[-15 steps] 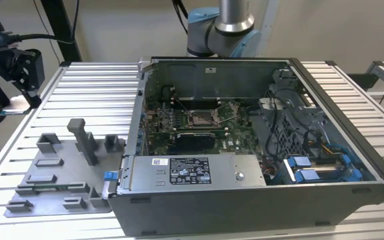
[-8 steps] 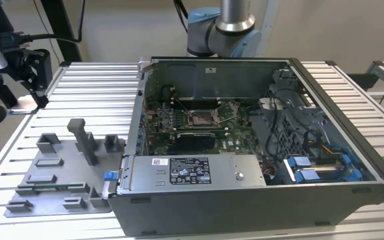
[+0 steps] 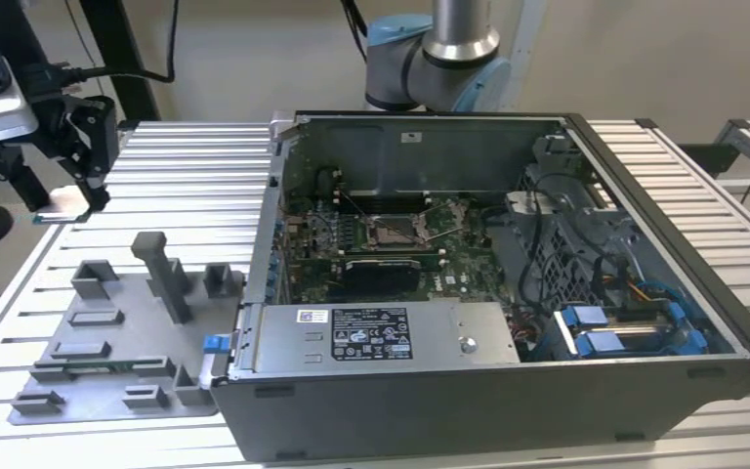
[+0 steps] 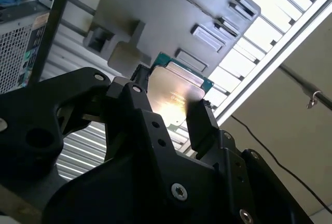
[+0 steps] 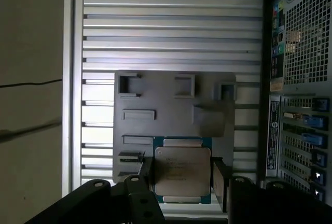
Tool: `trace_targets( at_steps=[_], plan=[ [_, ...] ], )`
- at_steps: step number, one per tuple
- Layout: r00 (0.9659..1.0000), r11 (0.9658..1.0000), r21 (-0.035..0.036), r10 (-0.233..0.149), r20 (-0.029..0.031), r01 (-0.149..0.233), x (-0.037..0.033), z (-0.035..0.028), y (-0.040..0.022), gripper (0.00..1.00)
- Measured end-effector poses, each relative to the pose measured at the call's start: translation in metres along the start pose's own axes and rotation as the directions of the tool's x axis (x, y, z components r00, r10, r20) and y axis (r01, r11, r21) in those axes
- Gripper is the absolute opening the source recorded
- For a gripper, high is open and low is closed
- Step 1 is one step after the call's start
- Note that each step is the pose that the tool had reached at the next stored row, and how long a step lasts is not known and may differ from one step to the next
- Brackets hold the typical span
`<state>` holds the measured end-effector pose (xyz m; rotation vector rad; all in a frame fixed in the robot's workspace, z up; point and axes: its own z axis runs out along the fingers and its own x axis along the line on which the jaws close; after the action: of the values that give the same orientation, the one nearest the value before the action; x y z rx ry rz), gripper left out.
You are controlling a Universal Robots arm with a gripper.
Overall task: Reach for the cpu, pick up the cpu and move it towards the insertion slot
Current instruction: 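Pick up the cpu and move it towards the insertion slot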
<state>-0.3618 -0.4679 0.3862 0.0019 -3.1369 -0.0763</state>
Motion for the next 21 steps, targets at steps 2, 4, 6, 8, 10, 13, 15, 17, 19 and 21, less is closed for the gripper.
trace_targets(
  at_steps=[2,4,6,8,10,13,15,17,19,21],
  plan=[
    [1.0000,1.0000,0.0001,0.000,-0.0003,0.000,-0.0034,-0.0001,0.0000,0.00],
    [1.0000,1.0000,0.0001,0.000,-0.0004,0.000,-0.0069,-0.0001,0.0000,0.00],
    [1.0000,1.0000,0.0001,0.000,-0.0003,0.000,-0.0102,-0.0001,0.0000,0.00],
    [1.0000,1.0000,0.0001,0.000,-0.0004,0.000,-0.0134,-0.0001,0.0000,0.00],
    [1.0000,1.0000,0.0001,0.000,-0.0004,0.000,-0.0167,-0.0001,0.0000,0.00],
    [1.0000,1.0000,0.0001,0.000,-0.0006,0.000,-0.0216,-0.0002,0.0000,0.00],
    [1.0000,1.0000,0.0001,0.000,-0.0006,0.000,-0.0247,-0.0002,0.0000,0.00],
    [1.0000,1.0000,0.0001,0.000,-0.0006,0.000,-0.0274,-0.0002,0.0000,0.00],
    [1.0000,1.0000,0.0000,0.000,-0.0006,0.000,-0.0302,-0.0002,0.0000,0.00],
    [1.0000,1.0000,0.0001,0.000,-0.0007,0.000,-0.0329,-0.0002,0.0000,0.00]
  ],
)
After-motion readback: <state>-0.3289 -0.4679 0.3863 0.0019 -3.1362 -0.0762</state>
